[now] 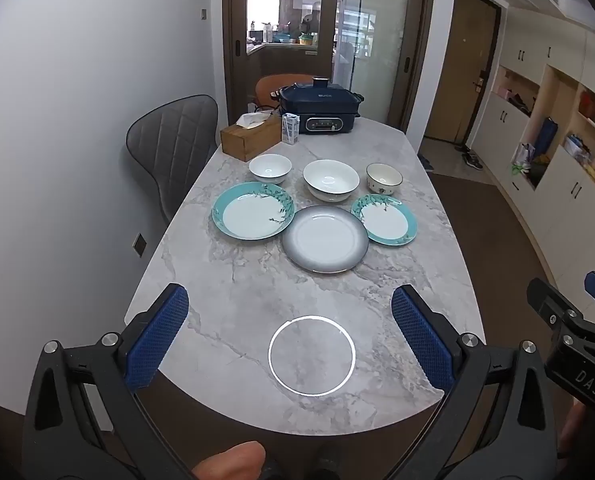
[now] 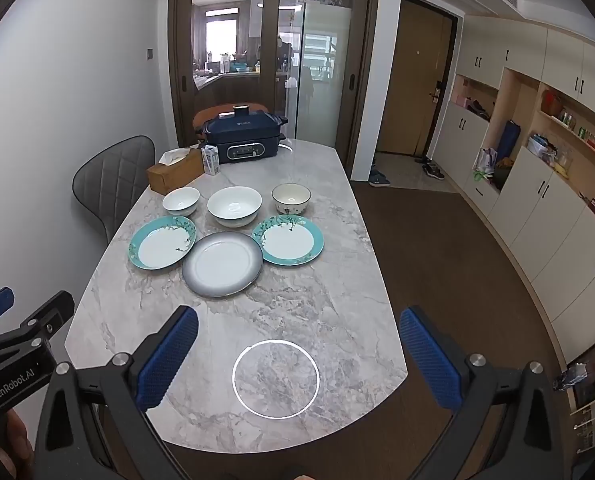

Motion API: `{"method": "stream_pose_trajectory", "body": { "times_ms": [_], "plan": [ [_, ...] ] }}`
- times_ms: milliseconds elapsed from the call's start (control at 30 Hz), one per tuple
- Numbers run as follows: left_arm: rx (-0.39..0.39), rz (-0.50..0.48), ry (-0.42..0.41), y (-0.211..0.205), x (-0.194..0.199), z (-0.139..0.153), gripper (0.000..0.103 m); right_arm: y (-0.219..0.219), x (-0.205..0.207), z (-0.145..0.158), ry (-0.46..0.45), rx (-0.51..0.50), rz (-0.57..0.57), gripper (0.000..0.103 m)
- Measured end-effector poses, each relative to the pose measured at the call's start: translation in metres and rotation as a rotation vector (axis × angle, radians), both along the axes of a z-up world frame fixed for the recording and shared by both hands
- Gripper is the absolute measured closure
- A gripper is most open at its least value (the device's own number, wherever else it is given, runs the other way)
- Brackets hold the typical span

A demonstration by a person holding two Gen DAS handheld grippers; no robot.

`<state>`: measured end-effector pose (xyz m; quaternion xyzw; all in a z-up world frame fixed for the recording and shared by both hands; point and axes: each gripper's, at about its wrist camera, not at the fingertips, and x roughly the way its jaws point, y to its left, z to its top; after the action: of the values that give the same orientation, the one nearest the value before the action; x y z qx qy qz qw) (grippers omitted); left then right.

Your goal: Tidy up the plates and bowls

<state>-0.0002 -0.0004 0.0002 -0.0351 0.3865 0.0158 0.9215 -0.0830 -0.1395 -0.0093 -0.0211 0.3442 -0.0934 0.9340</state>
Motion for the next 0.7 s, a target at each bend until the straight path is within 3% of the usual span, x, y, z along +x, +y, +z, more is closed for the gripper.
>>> {"method": "stream_pose_trajectory", "body": {
  "times_ms": [700],
  "plan": [
    [0.008,-0.005,0.009,-0.0005,-0.0001,-0.0009,0.0,-0.0021,0.0048,0.0018,0.0,-0.002,0.002,0.0]
  ]
}}
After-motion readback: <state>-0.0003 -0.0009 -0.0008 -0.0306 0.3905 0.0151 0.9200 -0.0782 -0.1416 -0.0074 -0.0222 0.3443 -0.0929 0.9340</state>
